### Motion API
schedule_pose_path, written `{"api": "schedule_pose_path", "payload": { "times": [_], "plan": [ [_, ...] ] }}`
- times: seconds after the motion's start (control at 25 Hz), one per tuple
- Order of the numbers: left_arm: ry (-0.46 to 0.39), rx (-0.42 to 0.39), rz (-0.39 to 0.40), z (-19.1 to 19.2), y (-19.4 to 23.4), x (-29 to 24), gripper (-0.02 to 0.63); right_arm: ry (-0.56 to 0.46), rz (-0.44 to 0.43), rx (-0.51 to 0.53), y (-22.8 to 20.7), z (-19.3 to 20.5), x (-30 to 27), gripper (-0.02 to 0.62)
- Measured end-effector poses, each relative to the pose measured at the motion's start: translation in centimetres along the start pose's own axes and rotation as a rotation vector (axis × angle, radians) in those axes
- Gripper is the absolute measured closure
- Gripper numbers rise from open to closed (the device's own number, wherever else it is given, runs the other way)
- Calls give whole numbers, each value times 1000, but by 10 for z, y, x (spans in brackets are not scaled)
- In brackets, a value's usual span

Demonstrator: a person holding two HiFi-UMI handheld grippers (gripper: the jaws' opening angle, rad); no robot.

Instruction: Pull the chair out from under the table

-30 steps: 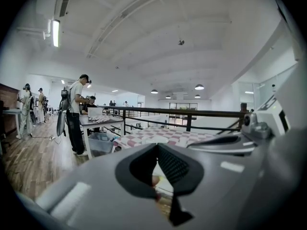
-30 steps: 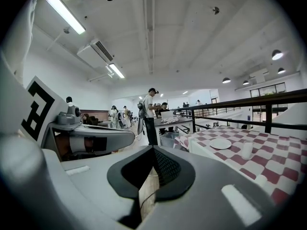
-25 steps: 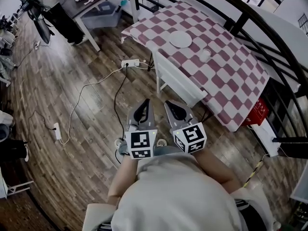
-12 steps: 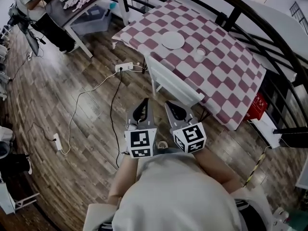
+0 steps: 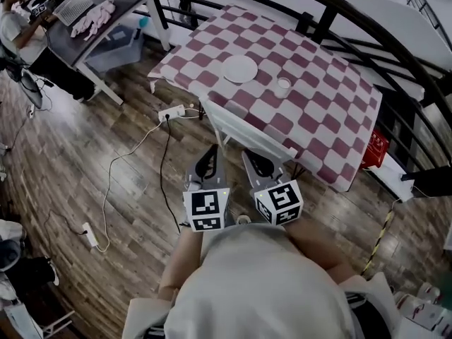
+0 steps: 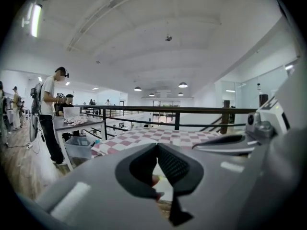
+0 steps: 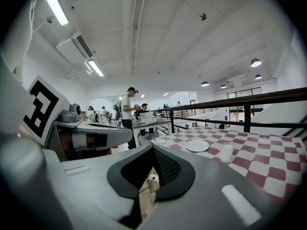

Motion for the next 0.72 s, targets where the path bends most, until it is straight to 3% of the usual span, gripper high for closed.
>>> {"api": "schedule_pose_path", "payload": {
  "times": [0.72],
  "plan": [
    [40,-84,287,-27,26,-101,595,5,273,-66,-49,-24,-63,597]
  ]
}}
Point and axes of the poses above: the fingertips, and each gripper's own axes: x backward along the fingers, y to its left, z out of its underside, the point moved 1 cm from there along x, backward along the fingers, and after that the axes turned 2 degrees about x, right-handed, at the moved point
